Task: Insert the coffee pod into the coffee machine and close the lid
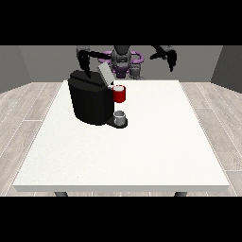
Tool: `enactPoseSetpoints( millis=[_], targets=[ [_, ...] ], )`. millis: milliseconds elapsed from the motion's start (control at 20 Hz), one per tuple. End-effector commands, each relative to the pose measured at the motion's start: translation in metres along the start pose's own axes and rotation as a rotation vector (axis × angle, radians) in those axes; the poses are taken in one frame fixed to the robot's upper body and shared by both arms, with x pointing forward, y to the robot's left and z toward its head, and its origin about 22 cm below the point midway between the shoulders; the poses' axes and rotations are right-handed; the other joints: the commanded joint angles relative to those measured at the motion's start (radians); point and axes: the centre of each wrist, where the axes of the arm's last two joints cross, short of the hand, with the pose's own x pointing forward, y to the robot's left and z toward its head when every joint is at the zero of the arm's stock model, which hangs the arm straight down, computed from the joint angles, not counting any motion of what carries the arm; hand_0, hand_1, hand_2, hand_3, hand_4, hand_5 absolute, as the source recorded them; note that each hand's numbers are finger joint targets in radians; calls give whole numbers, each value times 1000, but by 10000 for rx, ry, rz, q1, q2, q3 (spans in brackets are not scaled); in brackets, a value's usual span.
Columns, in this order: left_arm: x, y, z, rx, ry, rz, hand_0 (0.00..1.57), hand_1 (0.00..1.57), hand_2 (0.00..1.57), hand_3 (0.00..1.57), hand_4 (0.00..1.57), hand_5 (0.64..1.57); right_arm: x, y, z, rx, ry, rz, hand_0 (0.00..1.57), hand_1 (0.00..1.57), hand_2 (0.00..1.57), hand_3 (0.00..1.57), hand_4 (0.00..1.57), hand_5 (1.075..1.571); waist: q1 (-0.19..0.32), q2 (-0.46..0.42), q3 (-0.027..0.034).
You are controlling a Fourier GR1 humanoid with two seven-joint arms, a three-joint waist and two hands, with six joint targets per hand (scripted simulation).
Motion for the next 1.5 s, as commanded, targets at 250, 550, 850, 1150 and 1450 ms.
enactPoseSetpoints(
  millis=[250,550,850,1150,1450],
  targets=[
    [23,23,12,483,-400,-159,0,0,0,0,336,1571,16,34,-16,582,-560,522,0,0,0,0,0,1571,-47,605,-1],
    [33,24,7,772,-1029,-778,0,0,0,0,352,1571,35,34,-28,833,-1153,852,0,0,0,0,129,1571,-115,1358,-2],
    [26,11,14,633,-726,-943,0,0,0,0,360,1571,47,52,-34,1133,-1750,1107,0,0,0,0,161,1571,132,1439,-1],
    [40,18,5,446,-697,-884,0,0,0,0,385,1571,88,58,-42,1433,-2043,1726,0,0,0,0,0,1571,298,1297,-1],
    [21,3,9,420,-384,-832,0,0,0,0,327,1571,96,94,-38,2029,-2100,2305,0,0,0,0,0,1571,494,1228,-5]
  ],
)
